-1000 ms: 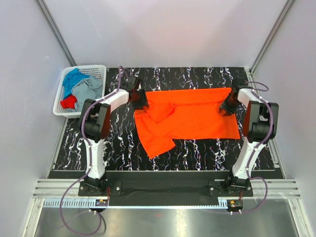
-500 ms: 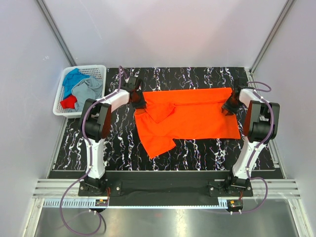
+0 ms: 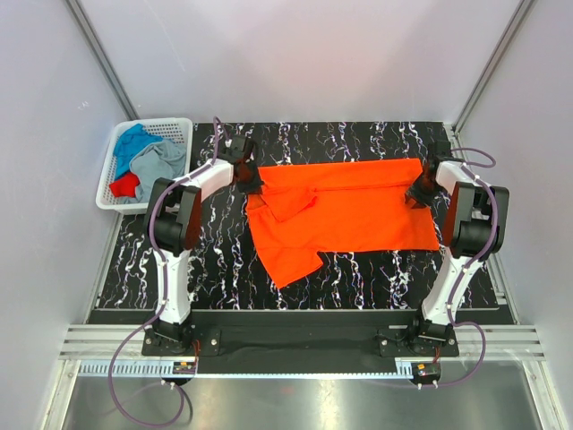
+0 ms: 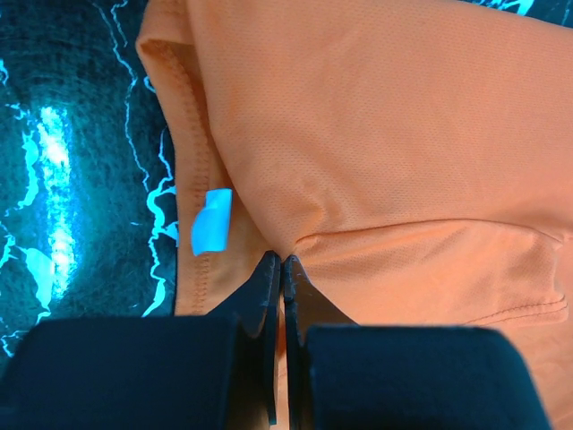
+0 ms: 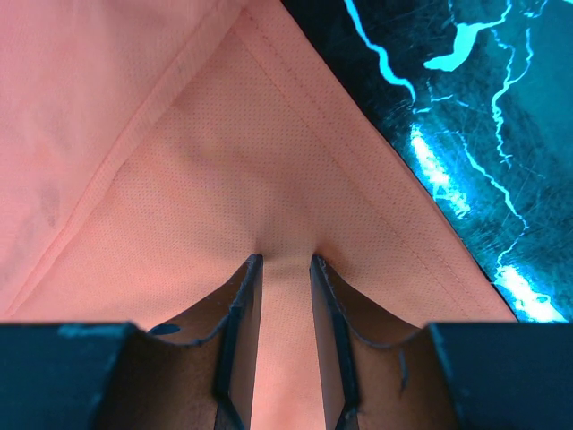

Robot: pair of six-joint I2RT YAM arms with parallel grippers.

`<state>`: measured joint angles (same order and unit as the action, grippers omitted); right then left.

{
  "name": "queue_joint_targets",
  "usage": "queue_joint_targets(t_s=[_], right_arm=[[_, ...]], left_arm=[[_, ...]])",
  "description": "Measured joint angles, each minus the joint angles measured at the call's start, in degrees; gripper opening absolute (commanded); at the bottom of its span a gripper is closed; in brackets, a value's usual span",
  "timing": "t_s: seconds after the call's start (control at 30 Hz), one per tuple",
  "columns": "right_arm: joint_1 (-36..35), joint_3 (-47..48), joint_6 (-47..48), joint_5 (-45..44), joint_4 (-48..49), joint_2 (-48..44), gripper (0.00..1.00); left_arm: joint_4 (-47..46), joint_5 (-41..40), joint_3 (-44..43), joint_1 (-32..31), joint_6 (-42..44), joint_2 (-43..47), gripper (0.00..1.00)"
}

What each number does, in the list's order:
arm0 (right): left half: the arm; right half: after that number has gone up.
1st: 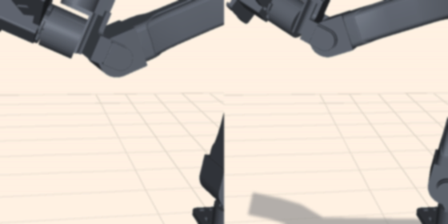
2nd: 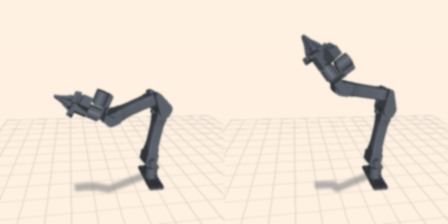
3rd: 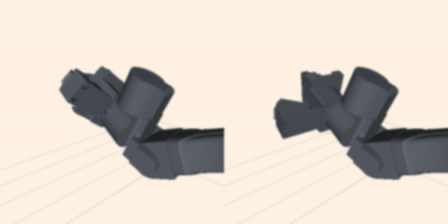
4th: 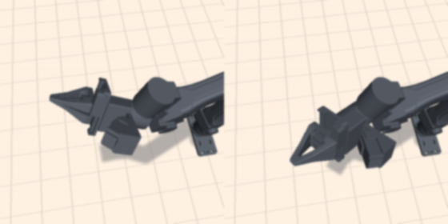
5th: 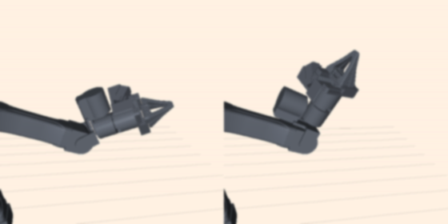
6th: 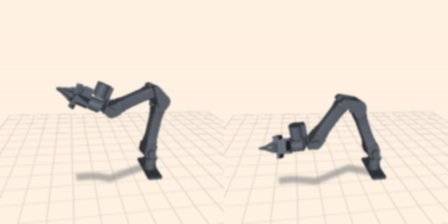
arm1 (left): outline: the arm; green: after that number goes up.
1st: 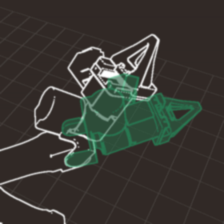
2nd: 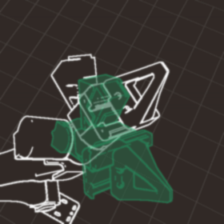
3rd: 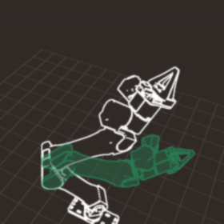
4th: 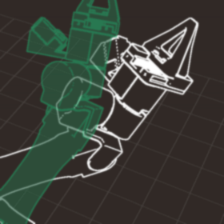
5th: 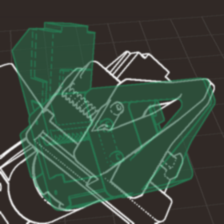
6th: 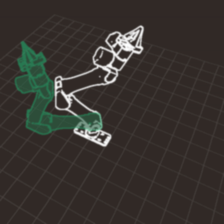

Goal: Fold and stack the t-shirts
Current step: Fold the tshirt

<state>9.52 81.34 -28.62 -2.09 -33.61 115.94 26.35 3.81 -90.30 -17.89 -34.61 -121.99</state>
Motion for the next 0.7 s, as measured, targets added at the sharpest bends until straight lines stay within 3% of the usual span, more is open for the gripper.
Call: queue_joint_targets(t_s=[0.33,0.37,0.47,0.5,0.7], right_arm=[[0.46,0.13,-0.15,-0.07,0.39,0.09,0.37],[0.46,0.17,-0.13,0.02,0.39,0.09,0.38],[0.52,0.33,-0.09,0.57,0.46,0.11,0.41],[0.59,0.46,-0.11,0.87,0.37,0.11,0.43],[0.94,1.64,-2.69,1.05,-4.11,-0.85,0.55]], left_arm=[[1.38,0.0,-0.44,0.07,0.0,-0.13,0.01],[1.44,0.0,-0.76,0.07,0.0,-0.28,0.13],[1.46,0.02,-1.57,0.09,0.28,-0.55,0.29],[1.49,0.02,-1.62,0.11,0.35,-0.55,0.4],[3.34,-0.59,-1.38,0.22,0.79,1.68,0.51]])
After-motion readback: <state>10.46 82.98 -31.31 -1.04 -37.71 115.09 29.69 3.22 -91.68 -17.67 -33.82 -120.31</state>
